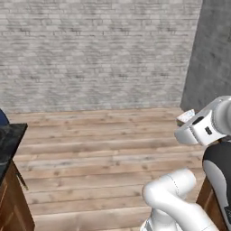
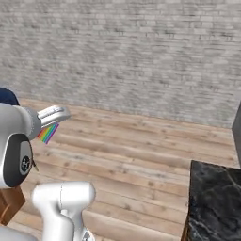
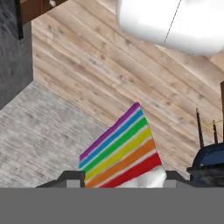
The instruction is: Take the cupcake and cake from the fridge and place them on the empty tray on the dining counter.
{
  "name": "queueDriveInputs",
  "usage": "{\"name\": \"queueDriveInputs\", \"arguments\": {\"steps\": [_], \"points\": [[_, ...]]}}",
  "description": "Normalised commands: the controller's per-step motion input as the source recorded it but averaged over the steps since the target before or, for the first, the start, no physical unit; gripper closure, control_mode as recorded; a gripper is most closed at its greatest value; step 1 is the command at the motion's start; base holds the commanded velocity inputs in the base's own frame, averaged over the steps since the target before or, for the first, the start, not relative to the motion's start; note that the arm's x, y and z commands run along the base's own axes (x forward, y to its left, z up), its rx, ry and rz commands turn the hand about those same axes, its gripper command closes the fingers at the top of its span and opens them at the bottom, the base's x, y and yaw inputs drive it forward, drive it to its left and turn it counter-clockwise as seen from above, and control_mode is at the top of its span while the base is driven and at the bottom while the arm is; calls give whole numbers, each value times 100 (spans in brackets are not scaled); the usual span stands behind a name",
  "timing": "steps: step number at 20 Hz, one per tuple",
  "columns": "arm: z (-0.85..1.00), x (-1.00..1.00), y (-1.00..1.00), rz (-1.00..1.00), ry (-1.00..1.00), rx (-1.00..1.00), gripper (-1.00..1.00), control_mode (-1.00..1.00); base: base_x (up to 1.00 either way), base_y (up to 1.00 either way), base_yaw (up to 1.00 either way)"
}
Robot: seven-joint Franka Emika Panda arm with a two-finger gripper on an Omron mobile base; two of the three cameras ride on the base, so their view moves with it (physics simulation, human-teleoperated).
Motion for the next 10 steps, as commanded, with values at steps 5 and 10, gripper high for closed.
{"name": "queueDriveInputs", "arguments": {"steps": [5,10], "points": [[0,0,0,0,0,0,100,100,100,-39,32],[0,0,0,0,0,0,100,100,100,-41,37]]}}
